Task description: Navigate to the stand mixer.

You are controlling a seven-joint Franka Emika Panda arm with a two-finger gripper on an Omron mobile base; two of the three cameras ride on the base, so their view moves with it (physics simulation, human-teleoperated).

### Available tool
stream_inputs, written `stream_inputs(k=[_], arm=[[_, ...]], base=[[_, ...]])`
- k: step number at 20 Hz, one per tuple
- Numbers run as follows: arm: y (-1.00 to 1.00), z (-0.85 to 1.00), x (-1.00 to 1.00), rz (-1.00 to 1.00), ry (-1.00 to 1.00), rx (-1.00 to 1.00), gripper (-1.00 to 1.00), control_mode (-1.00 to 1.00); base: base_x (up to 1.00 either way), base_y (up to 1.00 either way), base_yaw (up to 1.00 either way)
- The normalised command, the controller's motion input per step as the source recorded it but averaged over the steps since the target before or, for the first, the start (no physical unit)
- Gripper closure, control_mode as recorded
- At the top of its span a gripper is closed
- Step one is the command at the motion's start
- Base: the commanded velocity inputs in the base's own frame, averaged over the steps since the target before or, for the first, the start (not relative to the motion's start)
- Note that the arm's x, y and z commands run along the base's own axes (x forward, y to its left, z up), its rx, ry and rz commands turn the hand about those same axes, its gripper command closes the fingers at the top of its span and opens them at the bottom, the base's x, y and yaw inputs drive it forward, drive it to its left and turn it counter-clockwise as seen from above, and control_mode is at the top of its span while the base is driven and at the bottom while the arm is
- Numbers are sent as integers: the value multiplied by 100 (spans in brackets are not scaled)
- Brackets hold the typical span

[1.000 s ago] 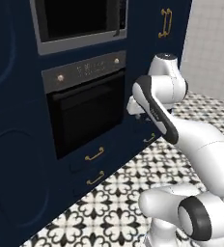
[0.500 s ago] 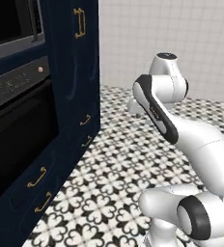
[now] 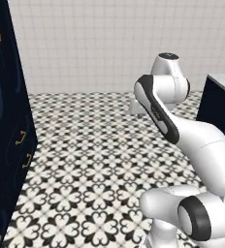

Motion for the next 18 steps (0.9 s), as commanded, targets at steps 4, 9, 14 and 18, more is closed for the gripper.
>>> stream_inputs(k=[4, 9, 14, 18], arm=[[0, 0, 0, 0, 0, 0, -100, 100], [0, 0, 0, 0, 0, 0, -100, 100], [0, 0, 0, 0, 0, 0, -100, 100], [0, 0, 0, 0, 0, 0, -100, 100]], base=[[0, 0, -8], [0, -80, 0], [-1, -100, -7], [-9, -100, -11]])
